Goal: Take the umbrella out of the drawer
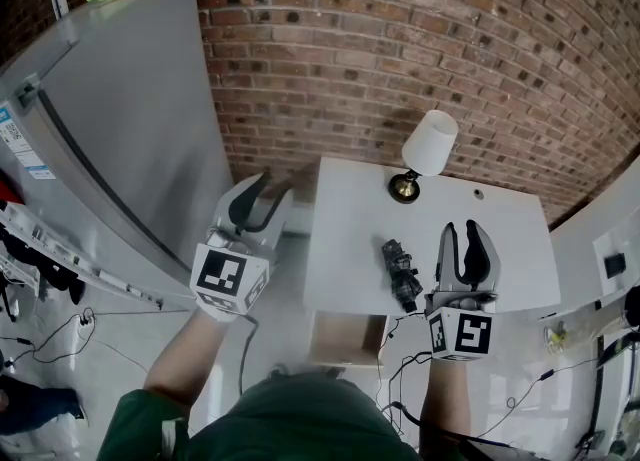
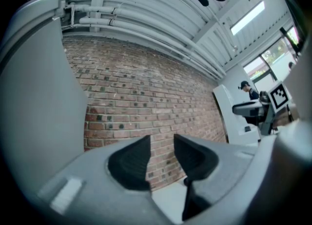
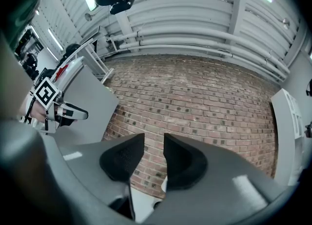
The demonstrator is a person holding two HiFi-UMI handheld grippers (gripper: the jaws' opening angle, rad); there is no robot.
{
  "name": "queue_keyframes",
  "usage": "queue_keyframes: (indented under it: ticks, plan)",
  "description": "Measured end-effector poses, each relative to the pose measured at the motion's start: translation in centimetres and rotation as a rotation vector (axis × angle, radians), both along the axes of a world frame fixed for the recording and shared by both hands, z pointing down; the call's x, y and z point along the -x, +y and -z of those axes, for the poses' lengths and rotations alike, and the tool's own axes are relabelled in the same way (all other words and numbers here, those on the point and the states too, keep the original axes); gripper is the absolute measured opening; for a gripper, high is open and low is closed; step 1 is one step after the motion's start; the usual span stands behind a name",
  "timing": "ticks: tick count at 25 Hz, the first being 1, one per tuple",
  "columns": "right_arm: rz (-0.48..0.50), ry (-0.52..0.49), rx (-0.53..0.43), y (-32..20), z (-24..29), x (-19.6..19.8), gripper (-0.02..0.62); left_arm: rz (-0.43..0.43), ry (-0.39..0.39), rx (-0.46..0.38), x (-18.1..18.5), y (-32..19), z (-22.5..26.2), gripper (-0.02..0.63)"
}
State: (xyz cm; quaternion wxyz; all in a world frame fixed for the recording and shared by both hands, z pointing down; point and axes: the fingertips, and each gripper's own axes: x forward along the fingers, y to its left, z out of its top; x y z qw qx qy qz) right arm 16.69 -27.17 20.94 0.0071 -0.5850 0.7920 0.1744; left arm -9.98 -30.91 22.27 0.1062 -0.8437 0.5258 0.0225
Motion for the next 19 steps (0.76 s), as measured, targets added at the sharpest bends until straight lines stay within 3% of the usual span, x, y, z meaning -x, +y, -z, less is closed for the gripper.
queue_keyframes:
  ticks: [19]
  plan:
    - [0.008,-0.007,0.006,-0.7,-0.4,-1.4,0.121,0.009,-0.009,0.003,-1.3,-0.5,-0.3,0.149]
